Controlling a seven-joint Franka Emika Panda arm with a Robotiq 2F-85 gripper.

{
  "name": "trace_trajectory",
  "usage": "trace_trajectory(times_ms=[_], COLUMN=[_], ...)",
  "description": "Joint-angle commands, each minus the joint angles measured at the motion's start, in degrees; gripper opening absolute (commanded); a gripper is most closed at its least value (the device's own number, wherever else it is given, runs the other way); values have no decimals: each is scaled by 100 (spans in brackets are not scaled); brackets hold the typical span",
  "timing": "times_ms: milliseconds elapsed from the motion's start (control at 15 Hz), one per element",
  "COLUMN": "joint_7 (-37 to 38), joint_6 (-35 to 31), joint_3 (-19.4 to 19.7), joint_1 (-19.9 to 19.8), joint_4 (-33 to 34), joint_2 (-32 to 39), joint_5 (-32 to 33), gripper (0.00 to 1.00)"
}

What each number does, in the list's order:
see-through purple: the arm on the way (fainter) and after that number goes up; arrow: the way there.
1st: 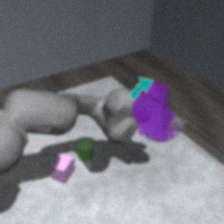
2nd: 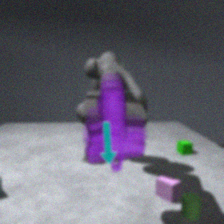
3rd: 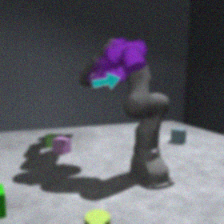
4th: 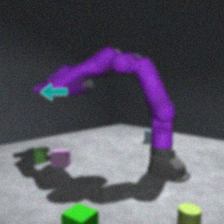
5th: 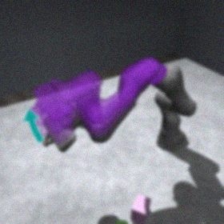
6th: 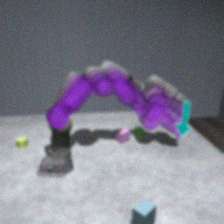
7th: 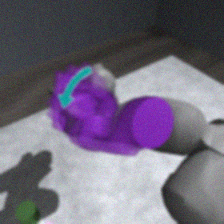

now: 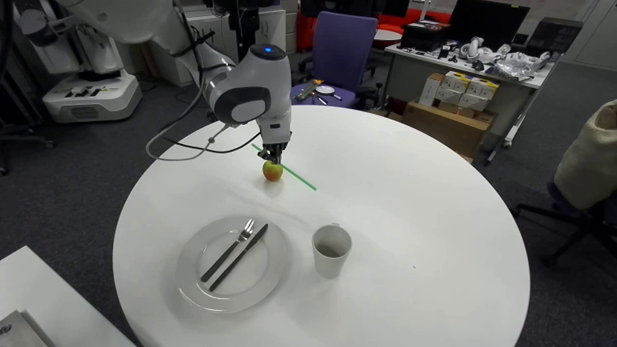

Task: Put the green straw in the mug.

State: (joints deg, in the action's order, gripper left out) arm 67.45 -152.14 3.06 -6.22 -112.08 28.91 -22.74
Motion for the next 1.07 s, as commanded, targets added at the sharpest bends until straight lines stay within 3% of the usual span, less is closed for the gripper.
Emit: trace_trajectory(times_ms=[0,200,400,667,1000], joint_7=[-848,-1239,-901,-351,339], joint_6=[367,795,863,206,-924], joint_3=[-502,-351,72,482,594], joint_1=[-742,-951,-850,-623,-404], joint_4=[-348,-320,-394,-564,-772], joint_2=[-664,-814,-914,-986,-1135], joint_5=[-1378,-2579,-3283,-3758,-4370], gripper=[0,0,0,0,0])
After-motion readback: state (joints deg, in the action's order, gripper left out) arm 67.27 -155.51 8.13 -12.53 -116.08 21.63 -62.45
